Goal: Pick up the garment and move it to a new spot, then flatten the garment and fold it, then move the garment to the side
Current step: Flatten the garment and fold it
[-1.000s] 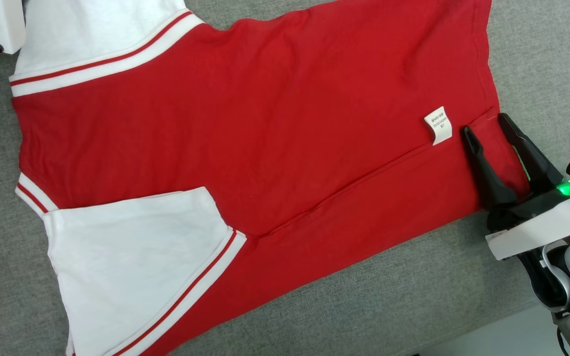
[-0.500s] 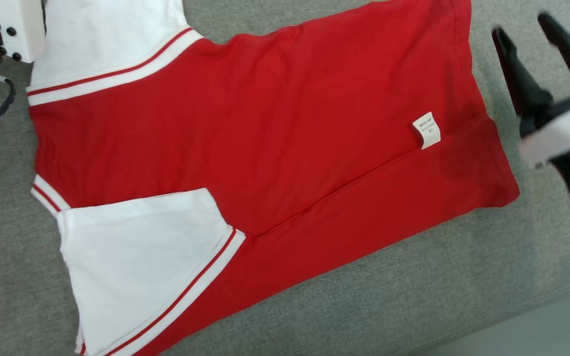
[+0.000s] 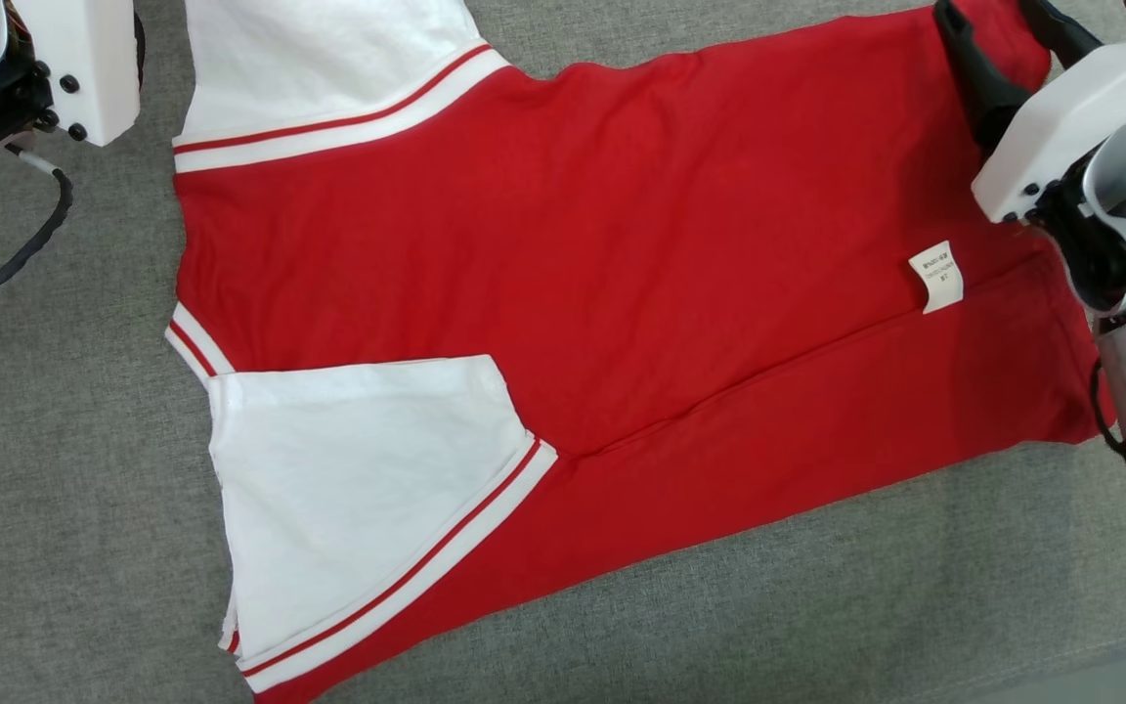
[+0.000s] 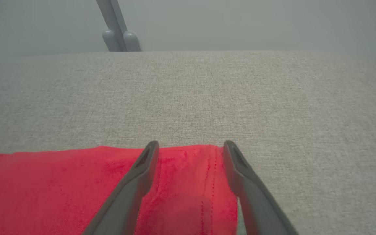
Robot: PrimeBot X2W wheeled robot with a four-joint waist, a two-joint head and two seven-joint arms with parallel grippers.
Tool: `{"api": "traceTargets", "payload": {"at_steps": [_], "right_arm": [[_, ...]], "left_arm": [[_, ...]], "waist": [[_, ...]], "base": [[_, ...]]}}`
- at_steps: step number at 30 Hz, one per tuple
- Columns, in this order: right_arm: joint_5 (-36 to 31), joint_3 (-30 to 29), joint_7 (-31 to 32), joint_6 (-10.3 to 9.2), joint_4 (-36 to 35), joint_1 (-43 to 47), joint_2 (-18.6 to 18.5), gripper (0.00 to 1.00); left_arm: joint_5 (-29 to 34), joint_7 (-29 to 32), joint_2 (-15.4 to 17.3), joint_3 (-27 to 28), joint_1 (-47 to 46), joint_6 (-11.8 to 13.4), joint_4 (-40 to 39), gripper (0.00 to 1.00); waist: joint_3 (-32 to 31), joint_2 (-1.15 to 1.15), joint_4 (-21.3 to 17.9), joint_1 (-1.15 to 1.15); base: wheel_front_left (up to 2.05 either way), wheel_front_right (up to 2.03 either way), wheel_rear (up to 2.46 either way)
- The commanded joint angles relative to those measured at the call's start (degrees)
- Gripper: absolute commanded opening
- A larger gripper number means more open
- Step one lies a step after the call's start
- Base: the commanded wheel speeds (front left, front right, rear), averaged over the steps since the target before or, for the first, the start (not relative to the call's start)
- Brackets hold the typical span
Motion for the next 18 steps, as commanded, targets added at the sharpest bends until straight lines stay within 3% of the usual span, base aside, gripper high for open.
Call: {"api": "traceTargets", "payload": {"at_steps": [1, 8, 9, 14, 18], "right_arm": [[-0.5, -0.4, 0.6, -0.1, 0.8, -1.3, -0.2, 1.0], [-2.8, -0.7, 9.3, -0.1, 7.3, -6.1, 0.2, 1.0], [-3.1, -0.7, 10.6, -0.1, 8.1, -6.9, 0.0, 0.89], [-2.5, -1.0, 16.7, -0.1, 10.8, -10.1, 0.7, 0.94], [-1.4, -1.5, 20.8, -0.1, 12.7, -12.3, 1.2, 0.72]], "left_arm": [[-0.3, -0.3, 0.3, -0.1, 0.5, -0.1, -0.2, 0.0], [-0.5, -0.5, 1.0, -0.7, 1.1, -0.2, 0.0, 0.0], [-0.6, -0.5, 0.9, -0.8, 1.1, -0.2, 0.0, 0.0], [-0.6, -0.5, 0.9, -1.3, 1.1, -0.2, -0.1, 0.0], [-0.5, -0.6, 0.9, -1.6, 0.9, -0.2, -0.1, 0.0]], "waist": [[0.1, 0.0, 0.1, 0.0], [-0.5, 0.0, -0.2, 0.0], [-0.6, 0.0, -0.2, 0.0], [-0.7, 0.0, -0.1, 0.0], [-0.6, 0.0, 0.0, 0.0]], "base": [[0.0, 0.0, 0.0], [0.0, 0.0, 0.0], [0.0, 0.0, 0.0], [0.0, 0.0, 0.0], [0.0, 0.0, 0.0]]}}
